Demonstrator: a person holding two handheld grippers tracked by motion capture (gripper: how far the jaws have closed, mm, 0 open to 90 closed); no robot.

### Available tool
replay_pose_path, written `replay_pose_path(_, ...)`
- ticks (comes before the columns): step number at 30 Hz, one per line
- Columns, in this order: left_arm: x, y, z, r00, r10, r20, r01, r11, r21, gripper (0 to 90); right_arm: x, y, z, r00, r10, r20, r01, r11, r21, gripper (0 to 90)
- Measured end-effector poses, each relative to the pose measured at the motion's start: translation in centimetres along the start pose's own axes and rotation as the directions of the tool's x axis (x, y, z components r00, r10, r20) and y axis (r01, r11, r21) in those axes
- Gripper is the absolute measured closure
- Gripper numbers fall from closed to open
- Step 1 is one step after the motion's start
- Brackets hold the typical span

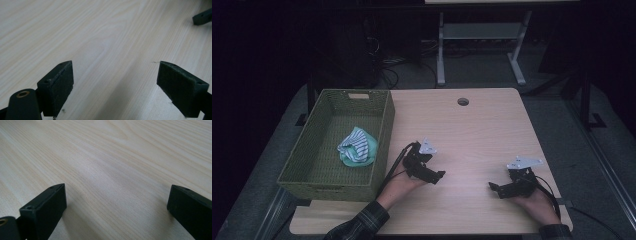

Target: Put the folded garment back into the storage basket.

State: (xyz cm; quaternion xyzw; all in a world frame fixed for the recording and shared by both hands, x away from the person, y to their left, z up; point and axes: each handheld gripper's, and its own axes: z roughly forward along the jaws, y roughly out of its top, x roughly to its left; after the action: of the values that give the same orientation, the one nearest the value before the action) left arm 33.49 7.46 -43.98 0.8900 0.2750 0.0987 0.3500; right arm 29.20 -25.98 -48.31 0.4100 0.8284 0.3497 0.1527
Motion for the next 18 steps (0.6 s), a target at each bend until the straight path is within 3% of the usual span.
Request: replay_pose_path(18,0.3,-1.7,2.2,0.9999,0.002,-0.016,-0.001,0.9990,0.044,12.7,0.0,0.0,0.0,1.0000,0.001,0.000,-0.001,1.000,0.000,2.2)
